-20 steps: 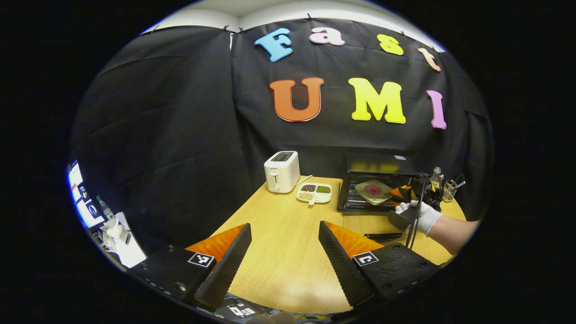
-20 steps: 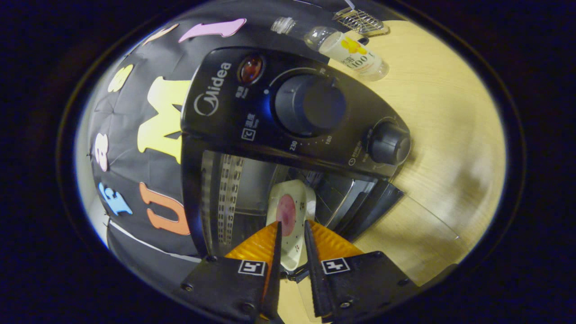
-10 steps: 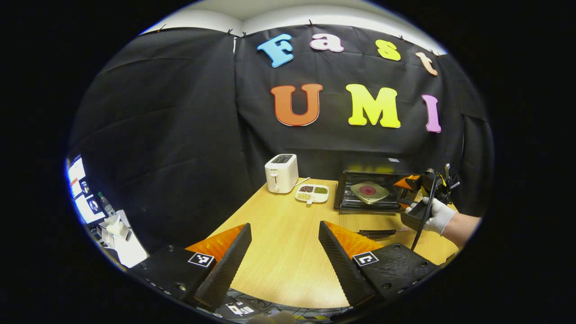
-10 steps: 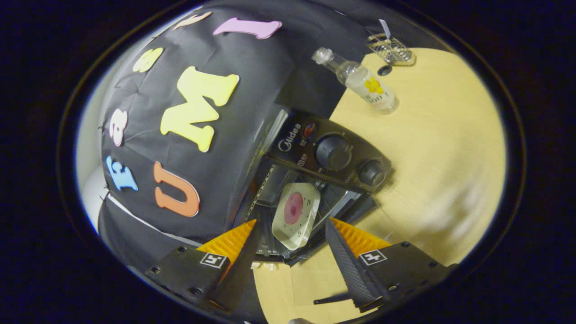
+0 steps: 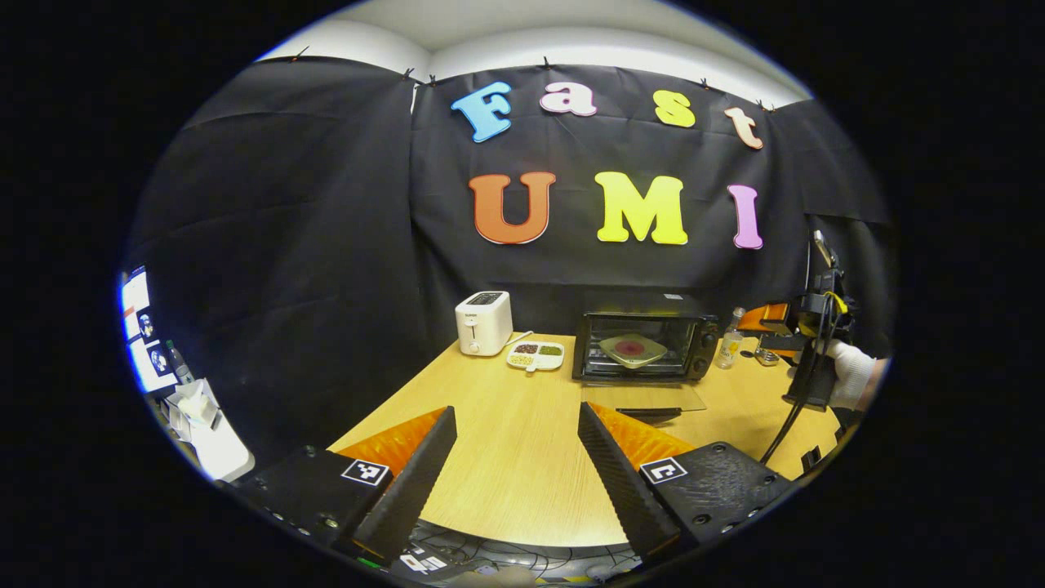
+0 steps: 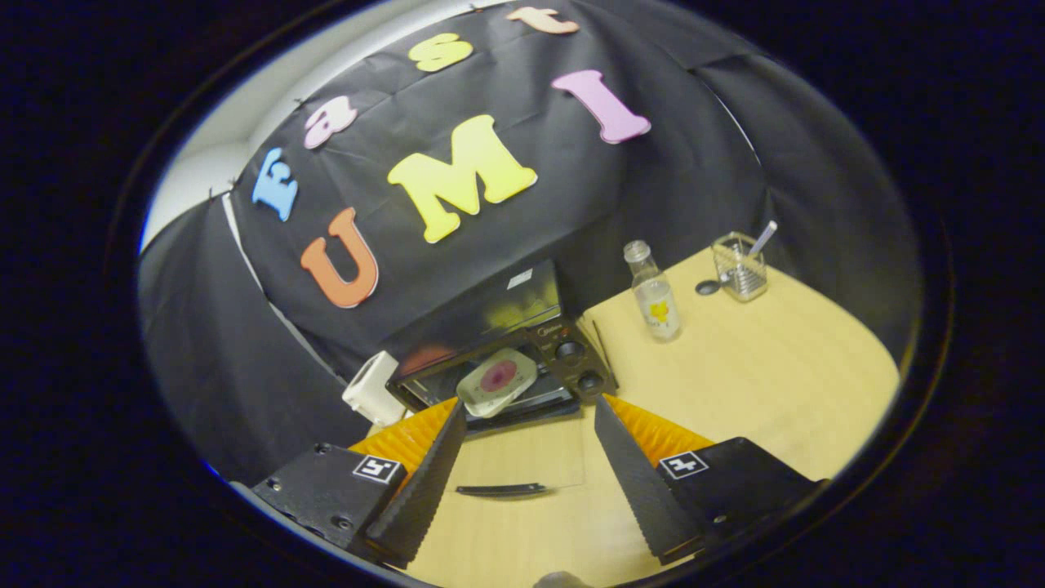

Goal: Open the electric oven with the left hand, put the food in, and close the electric oven.

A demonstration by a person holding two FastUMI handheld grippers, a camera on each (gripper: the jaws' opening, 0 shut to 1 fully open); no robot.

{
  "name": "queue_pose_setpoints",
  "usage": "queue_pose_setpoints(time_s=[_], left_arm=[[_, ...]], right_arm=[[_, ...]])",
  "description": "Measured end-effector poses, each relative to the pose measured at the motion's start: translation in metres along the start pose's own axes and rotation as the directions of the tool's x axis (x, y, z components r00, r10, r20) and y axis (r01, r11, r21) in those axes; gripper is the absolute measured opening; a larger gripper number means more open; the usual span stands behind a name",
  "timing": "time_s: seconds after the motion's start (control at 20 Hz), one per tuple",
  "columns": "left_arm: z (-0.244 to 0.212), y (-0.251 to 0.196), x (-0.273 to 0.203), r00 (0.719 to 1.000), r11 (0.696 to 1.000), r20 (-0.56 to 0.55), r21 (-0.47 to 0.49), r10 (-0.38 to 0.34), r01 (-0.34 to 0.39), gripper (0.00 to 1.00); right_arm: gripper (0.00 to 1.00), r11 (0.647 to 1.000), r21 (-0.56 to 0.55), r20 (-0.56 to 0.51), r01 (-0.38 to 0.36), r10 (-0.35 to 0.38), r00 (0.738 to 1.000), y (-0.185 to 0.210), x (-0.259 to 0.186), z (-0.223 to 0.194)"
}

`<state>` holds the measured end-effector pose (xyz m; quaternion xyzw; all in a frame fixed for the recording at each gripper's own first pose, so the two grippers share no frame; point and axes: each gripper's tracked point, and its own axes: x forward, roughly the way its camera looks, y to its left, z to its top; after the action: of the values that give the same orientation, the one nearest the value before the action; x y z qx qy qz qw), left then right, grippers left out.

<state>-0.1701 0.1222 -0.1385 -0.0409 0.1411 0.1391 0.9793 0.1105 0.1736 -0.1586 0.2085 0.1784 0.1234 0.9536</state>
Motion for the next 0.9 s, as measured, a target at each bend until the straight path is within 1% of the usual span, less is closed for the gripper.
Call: queue_pose_setpoints(time_s=[0.15, 0.25, 0.4, 0.45, 0.5, 0.6, 0.7, 0.75, 0.9], left_arm=[[-0.012, -0.024, 0.012, 1.0, 1.0, -0.018, 0.004, -0.025, 0.025, 0.96], [-0.022, -0.045, 0.022, 0.999, 0.999, -0.039, 0.015, -0.035, 0.036, 0.96], [-0.05, -0.084, 0.041, 0.994, 0.999, -0.099, -0.005, -0.048, 0.048, 0.96], [-0.061, -0.101, 0.047, 0.992, 0.998, -0.113, -0.009, -0.061, 0.06, 0.96], [-0.071, -0.113, 0.056, 0.99, 0.998, -0.128, -0.006, -0.063, 0.062, 0.96], [-0.098, -0.137, 0.076, 0.979, 0.996, -0.185, 0.0, -0.083, 0.084, 0.96], [-0.124, -0.16, 0.095, 0.964, 0.991, -0.237, 0.008, -0.125, 0.13, 0.96], [-0.133, -0.169, 0.106, 0.958, 0.987, -0.248, 0.026, -0.144, 0.155, 0.96], [-0.167, -0.19, 0.146, 0.93, 0.969, -0.31, 0.079, -0.199, 0.234, 0.96]], right_arm=[[1.0, 0.984, -0.178, 0.054, 0.026, -0.017, 0.998, -0.021, -0.035, 0.022], [1.0, 0.973, -0.231, 0.047, 0.017, -0.006, 0.999, -0.029, -0.051, 0.028], [1.0, 0.965, -0.261, 0.02, -0.019, 0.025, 0.999, -0.043, -0.072, 0.037], [1.0, 0.962, -0.272, 0.026, -0.035, 0.043, 0.999, -0.049, -0.077, 0.044], [1.0, 0.956, -0.293, 0.027, -0.031, 0.041, 0.999, -0.057, -0.083, 0.049], [1.0, 0.951, -0.31, 0.015, -0.019, 0.025, 1.0, -0.077, -0.095, 0.05], [1.0, 0.951, -0.31, 0.016, -0.002, 0.008, 1.0, -0.089, -0.104, 0.056], [1.0, 0.95, -0.311, 0.024, 0.017, -0.01, 1.0, -0.096, -0.108, 0.062], [1.0, 0.952, -0.292, 0.037, 0.092, -0.085, 0.996, -0.109, -0.125, 0.073]])
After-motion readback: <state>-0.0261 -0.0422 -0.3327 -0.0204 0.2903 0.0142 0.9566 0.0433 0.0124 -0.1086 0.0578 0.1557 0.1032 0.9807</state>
